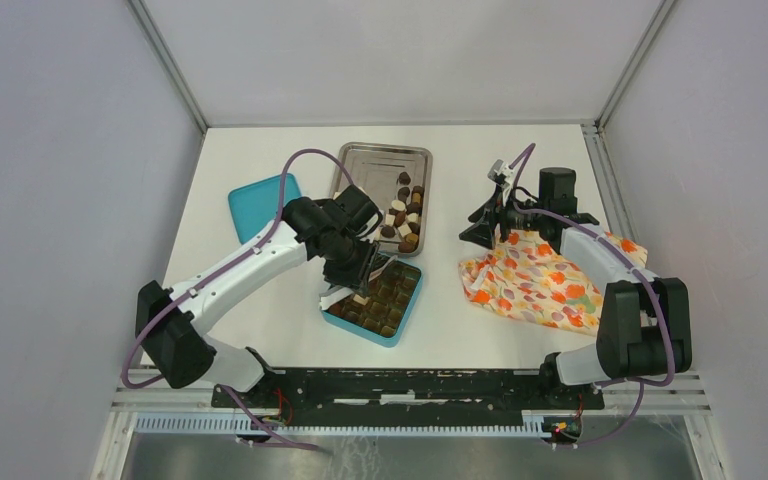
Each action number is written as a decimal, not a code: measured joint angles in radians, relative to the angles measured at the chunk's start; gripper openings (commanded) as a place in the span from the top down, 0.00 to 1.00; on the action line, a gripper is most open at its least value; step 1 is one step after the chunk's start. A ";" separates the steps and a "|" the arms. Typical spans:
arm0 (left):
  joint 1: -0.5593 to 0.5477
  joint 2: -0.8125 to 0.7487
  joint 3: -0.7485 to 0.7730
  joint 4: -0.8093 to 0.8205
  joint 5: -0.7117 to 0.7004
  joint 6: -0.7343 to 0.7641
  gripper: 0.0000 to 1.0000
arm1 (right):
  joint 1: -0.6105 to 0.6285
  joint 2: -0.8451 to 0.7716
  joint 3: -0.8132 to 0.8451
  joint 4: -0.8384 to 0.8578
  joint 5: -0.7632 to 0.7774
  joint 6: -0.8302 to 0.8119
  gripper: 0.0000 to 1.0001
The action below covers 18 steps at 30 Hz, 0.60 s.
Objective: Pack the chocolate
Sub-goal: Place the fake chocolate in the packing box, then pick up the fake chocolate from the plate.
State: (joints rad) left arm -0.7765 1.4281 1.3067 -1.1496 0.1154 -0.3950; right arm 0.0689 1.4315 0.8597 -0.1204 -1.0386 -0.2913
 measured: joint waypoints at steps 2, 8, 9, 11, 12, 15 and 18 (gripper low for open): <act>0.000 0.000 0.000 0.000 -0.003 0.000 0.57 | 0.000 0.000 0.000 0.000 0.000 0.000 0.32; 0.000 0.000 -0.005 0.006 -0.008 0.000 0.55 | 0.000 0.000 0.000 0.000 0.000 0.000 0.32; 0.000 0.000 -0.005 0.006 -0.008 0.000 0.55 | 0.000 0.000 0.000 0.000 0.000 0.000 0.32; 0.000 0.000 -0.005 0.008 -0.008 0.000 0.55 | 0.000 0.000 0.000 0.000 0.000 0.000 0.33; 0.000 0.000 -0.005 0.008 -0.008 0.000 0.55 | 0.000 0.000 0.000 0.000 0.000 0.000 0.33; 0.000 0.000 -0.005 0.009 -0.009 0.000 0.56 | 0.000 0.000 0.000 0.000 0.000 0.000 0.32; 0.000 -0.002 -0.005 0.015 -0.012 0.000 0.57 | 0.000 0.000 0.000 0.000 0.000 0.000 0.33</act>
State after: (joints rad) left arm -0.7765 1.4258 1.3022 -1.1343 0.1036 -0.3954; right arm 0.0689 1.4315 0.8593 -0.1200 -1.0386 -0.2913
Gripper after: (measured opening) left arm 0.448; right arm 0.676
